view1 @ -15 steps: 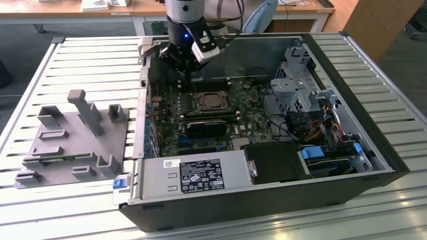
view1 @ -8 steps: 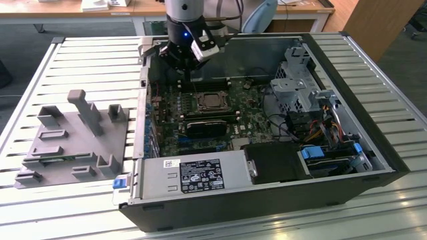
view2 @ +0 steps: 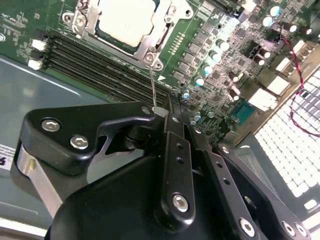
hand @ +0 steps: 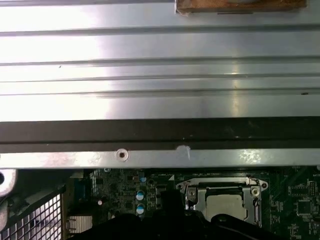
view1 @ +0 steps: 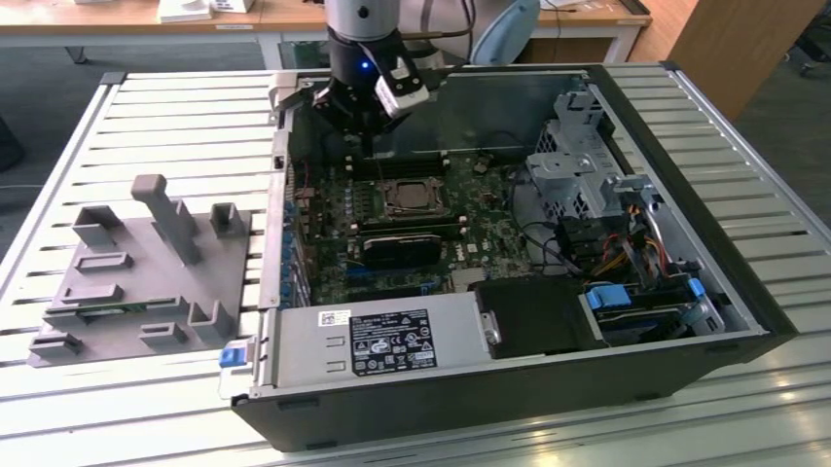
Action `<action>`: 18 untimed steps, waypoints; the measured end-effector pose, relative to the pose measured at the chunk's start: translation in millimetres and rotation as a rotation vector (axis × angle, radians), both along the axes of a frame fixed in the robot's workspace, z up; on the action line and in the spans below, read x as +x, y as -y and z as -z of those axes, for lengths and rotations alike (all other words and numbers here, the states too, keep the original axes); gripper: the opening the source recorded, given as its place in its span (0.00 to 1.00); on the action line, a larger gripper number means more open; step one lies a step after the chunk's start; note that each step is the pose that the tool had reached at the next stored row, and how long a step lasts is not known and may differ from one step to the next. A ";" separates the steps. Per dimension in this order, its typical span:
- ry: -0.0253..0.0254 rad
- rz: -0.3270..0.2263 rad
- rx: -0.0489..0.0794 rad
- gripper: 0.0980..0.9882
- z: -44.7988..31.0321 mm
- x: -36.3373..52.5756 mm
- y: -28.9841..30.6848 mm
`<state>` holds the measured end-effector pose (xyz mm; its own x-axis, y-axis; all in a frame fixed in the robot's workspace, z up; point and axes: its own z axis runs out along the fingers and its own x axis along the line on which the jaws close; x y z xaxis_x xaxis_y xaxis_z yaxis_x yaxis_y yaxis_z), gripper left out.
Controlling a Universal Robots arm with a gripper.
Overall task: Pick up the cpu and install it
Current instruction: 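Install the first cpu locking lever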
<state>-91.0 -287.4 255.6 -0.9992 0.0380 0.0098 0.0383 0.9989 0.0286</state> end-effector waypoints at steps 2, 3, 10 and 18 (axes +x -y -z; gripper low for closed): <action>0.0001 0.000 0.000 0.01 0.1 3.0 -0.3; 0.0000 0.000 0.000 0.01 0.2 4.5 -0.3; 0.0000 -0.001 0.000 0.01 2.1 12.8 -0.6; -0.0012 -0.001 0.000 0.01 2.5 19.7 -0.6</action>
